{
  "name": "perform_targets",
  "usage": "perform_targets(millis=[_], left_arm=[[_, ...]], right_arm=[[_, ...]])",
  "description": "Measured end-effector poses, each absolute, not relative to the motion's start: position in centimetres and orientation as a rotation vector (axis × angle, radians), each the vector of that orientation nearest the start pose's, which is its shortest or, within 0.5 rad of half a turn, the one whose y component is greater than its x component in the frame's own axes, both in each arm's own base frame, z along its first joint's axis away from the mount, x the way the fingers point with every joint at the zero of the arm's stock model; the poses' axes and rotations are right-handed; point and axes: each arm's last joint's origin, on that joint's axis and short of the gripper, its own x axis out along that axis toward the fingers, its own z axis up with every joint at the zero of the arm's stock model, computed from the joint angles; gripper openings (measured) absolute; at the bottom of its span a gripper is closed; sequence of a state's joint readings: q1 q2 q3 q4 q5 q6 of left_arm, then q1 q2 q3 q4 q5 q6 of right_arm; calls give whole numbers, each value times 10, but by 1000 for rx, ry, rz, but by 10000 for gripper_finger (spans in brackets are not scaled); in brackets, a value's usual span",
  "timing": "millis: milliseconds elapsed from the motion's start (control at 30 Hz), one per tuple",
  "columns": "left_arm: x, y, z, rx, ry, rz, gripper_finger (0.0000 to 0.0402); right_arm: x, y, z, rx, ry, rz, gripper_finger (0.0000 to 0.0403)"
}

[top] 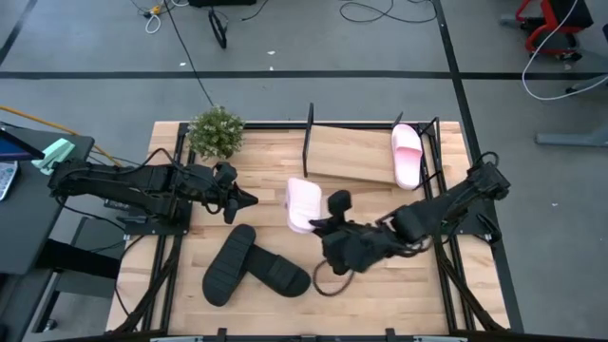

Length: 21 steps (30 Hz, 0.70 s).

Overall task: Pick and place slides into the shelf
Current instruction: Put the pink slide on the shelf

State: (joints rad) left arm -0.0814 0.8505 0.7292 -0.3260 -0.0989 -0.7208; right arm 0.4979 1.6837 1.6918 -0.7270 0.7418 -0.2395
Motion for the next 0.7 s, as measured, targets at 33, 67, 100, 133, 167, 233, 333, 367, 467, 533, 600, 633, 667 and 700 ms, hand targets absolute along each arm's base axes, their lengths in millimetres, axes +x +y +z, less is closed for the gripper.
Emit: perform_targets(millis=[33, 67, 100, 133, 167, 233, 333, 367, 467, 533, 600, 633, 667, 700], left_arm=[[183, -12, 290, -667, 416, 181, 41], [183, -12, 290, -666, 415, 186, 40], [183, -12, 290, -664, 412, 191, 39], [183, -11, 290, -663, 409, 198, 38], [183, -11, 290, -662, 407, 205, 37], [183, -11, 290, -660, 401, 216, 35], [184, -10, 292, -667, 377, 238, 35], [184, -10, 292, -676, 364, 248, 36], [185, -9, 295, -680, 316, 268, 40], [186, -8, 298, -683, 277, 274, 41], [187, -8, 302, -686, 236, 279, 40], [188, -8, 303, -686, 219, 284, 38], [188, -7, 304, -687, 205, 290, 37], [188, -7, 305, -686, 194, 299, 35]], right_arm=[[323, 157, 376, -657, 611, -197, 53], [319, 159, 383, -659, 601, -242, 53], [315, 161, 390, -650, 581, -300, 53], [311, 162, 397, -630, 558, -363, 53], [307, 162, 404, -604, 532, -430, 53], [299, 164, 414, -534, 458, -573, 53], [289, 168, 420, -427, 337, -745, 53], [287, 170, 419, -398, 298, -785, 53], [281, 176, 416, -315, 201, -859, 52], [278, 178, 412, -267, 150, -887, 52], [276, 179, 407, -223, 110, -900, 52], [275, 179, 404, -201, 98, -903, 51], [275, 178, 401, -177, 87, -904, 49], [274, 178, 399, -143, 71, -904, 48]])
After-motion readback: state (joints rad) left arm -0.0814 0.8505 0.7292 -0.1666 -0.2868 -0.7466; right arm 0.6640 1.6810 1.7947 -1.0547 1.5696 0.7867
